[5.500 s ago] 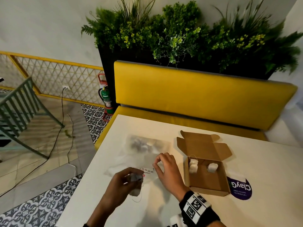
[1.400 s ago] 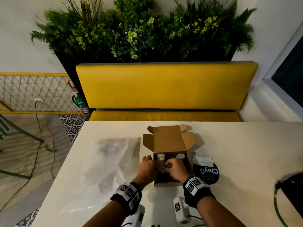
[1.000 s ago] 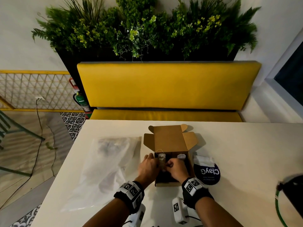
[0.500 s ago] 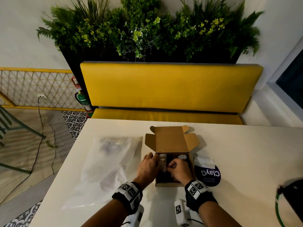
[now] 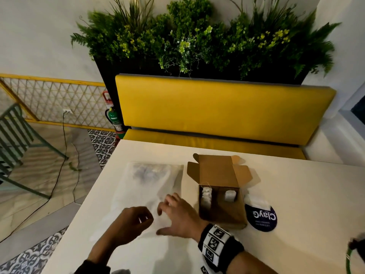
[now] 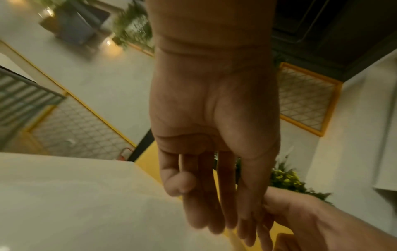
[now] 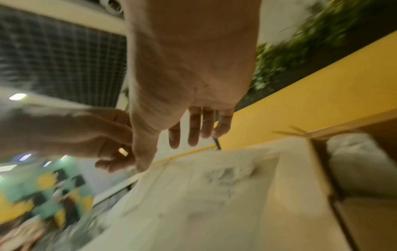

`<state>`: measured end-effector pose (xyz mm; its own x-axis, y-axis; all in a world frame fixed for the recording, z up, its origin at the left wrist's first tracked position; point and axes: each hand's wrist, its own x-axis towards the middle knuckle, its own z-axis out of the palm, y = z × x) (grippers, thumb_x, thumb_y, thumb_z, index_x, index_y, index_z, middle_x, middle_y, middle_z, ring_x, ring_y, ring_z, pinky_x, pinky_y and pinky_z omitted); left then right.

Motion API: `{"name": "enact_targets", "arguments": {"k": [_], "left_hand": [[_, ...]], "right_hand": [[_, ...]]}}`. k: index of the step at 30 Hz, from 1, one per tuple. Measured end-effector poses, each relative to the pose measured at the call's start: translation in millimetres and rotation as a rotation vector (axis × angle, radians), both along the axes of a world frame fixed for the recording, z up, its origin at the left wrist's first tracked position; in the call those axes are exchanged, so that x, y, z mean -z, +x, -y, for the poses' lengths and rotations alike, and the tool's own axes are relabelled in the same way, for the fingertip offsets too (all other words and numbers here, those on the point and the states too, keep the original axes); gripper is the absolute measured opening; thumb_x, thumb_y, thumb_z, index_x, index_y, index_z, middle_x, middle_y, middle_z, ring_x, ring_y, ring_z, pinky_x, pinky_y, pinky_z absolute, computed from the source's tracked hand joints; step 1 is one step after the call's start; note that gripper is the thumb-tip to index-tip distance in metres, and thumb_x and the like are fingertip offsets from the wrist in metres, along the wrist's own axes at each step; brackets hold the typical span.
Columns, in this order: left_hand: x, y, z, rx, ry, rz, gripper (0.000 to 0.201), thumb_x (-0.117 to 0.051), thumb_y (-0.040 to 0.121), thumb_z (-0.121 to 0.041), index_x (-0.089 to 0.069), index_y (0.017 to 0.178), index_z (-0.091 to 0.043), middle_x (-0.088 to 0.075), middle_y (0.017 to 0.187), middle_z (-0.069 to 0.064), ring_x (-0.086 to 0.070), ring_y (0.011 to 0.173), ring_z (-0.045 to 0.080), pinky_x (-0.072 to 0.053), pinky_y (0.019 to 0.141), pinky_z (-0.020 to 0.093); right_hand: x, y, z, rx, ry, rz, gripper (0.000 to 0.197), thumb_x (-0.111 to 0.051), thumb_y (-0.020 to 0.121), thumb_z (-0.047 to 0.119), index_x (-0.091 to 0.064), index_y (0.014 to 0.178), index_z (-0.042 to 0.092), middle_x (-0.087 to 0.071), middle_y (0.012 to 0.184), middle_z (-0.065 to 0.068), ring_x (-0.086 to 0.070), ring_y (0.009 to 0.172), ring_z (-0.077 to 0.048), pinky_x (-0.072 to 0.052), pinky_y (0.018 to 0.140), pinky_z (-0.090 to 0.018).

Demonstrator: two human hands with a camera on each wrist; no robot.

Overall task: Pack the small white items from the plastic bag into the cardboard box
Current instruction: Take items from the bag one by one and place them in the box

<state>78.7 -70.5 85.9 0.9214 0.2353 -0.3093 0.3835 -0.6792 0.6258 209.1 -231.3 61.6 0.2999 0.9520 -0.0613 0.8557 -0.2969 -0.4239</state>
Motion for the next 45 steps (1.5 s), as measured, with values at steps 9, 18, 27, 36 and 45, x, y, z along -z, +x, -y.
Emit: {"name": "enact_targets", "arguments": {"k": [9,18,27,36,45], "left_hand": [[57,-78,-15,-0.062,0.035,-0.065,0.032,-0.061,0.09,-0.027,-0.046,0.09,-0.056,-0.062,0.104,-0.02,-0.058,0.094,-0.006,-0.046,0.079,0.007],[59,-81,-17,-0.095,0.125,0.248,0.026,-0.054,0.09,-0.028,-0.064,0.114,-0.03,-0.061,0.111,-0.022,-0.055,0.101,-0.006,-0.039,0.089,0.005],[65,-84,-34,-0.182,0.413,0.526,0.021,-0.054,0.086,-0.023,-0.067,0.103,-0.024,-0.061,0.098,-0.009,-0.055,0.096,0.012,-0.045,0.077,0.02],[63,-67,-38,-0.035,0.524,0.58,0.02,-0.068,0.081,-0.025,-0.066,0.101,-0.026,-0.062,0.103,-0.005,-0.055,0.097,0.018,-0.039,0.084,0.027],[67,-54,-44,0.132,0.146,0.211,0.017,-0.039,0.088,-0.023,-0.047,0.101,-0.029,-0.063,0.094,-0.003,-0.058,0.083,0.021,-0.044,0.068,0.028]], "right_hand": [[42,-44,-40,-0.006,-0.081,0.253,0.037,-0.074,0.065,0.01,-0.054,0.095,0.022,-0.054,0.093,-0.004,-0.055,0.088,-0.026,-0.051,0.067,-0.035],[13,-25,-61,0.042,0.027,0.056,0.023,-0.055,0.093,0.042,-0.061,0.103,0.022,-0.059,0.105,-0.001,-0.056,0.1,-0.021,-0.046,0.08,-0.037],[8,-18,-60,0.197,0.018,-0.363,0.017,-0.071,0.085,0.035,-0.058,0.074,0.033,-0.058,0.087,0.007,-0.059,0.081,-0.01,-0.044,0.074,-0.019],[-3,-16,-57,0.222,0.048,-0.398,0.036,-0.075,0.08,0.012,-0.05,0.062,0.032,-0.059,0.074,0.011,-0.055,0.07,-0.005,-0.045,0.069,-0.018],[-18,-15,-56,0.447,0.429,-0.419,0.019,-0.07,0.086,0.01,-0.053,0.077,0.013,-0.058,0.076,0.0,-0.056,0.073,-0.011,-0.047,0.069,-0.021]]}}
